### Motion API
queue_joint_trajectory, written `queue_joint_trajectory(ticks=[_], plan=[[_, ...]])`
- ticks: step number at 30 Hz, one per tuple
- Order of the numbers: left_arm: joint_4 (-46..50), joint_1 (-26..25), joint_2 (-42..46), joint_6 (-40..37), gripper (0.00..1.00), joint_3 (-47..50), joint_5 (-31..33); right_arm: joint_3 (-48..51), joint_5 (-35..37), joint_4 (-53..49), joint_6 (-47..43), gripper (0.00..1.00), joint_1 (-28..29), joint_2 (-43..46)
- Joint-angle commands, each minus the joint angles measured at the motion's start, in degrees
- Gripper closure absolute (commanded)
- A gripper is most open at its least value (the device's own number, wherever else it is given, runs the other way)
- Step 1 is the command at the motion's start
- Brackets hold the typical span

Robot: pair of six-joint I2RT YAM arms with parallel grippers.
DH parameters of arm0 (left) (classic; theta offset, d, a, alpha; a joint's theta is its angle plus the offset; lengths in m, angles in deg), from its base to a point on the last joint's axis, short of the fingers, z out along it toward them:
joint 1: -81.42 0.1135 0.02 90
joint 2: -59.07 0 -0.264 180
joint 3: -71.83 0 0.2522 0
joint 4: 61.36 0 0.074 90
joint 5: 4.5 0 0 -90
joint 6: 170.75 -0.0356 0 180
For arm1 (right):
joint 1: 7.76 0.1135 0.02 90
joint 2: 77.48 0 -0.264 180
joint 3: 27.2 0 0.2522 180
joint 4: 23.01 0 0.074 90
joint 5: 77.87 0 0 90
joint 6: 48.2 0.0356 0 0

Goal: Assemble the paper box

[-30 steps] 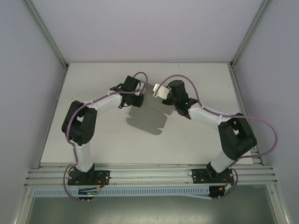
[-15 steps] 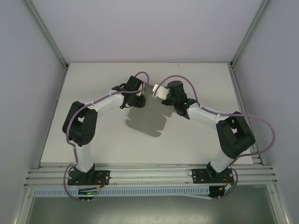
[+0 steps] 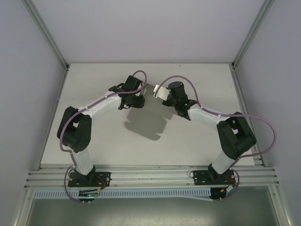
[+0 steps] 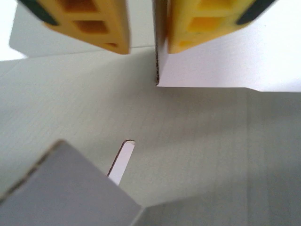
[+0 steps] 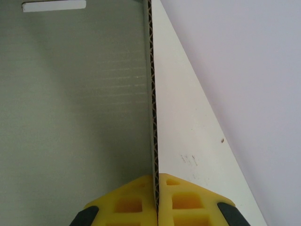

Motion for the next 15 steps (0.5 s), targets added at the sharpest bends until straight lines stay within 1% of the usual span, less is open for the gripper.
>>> queue_joint_trajectory(ticks=[1,3,5,6,7,8,9,11,15], plan=[[2.15,-0.61,-1.96,0.91,0.84,-1.54,-3.82,-1.23,-0.23,1.76,1.9,1.0,0.17,-0.31],[2.05,-0.62,-3.11,1.46,0.92,-2.28,-5.01,-1.3,-0.61,1.47,2.22,1.0,0.24,-0.05],[2.17,-0.71,-3.91,2.43,0.95,-3.23,-4.9,-1.31,-0.36,1.31,2.52,1.0,0.26,0.14],[2.08,-0.71,-4.22,2.3,0.95,-3.68,-5.48,-1.3,-0.28,1.3,2.65,1.0,0.28,0.15],[1.67,-0.78,-4.52,2.35,0.93,-3.88,-5.73,-1.17,-0.26,1.51,2.74,1.0,0.25,0.28],[0.83,-0.7,-4.9,2.44,0.86,-4.03,-6.63,-0.93,-0.7,1.84,3.1,1.0,0.37,0.54],[0.35,-0.74,-5.55,2.76,0.84,-4.64,-7.84,-0.94,-1.15,1.77,3.82,1.0,0.32,0.76],[-0.16,-0.95,-7.55,3.06,0.85,-6.99,-11.0,-1.2,-1.79,1.24,4.83,1.0,0.79,0.82],[1.84,-1.8,-11.3,3.22,0.85,-12.61,-10.69,-1.09,0.12,2.11,4.71,1.0,2.07,0.11]])
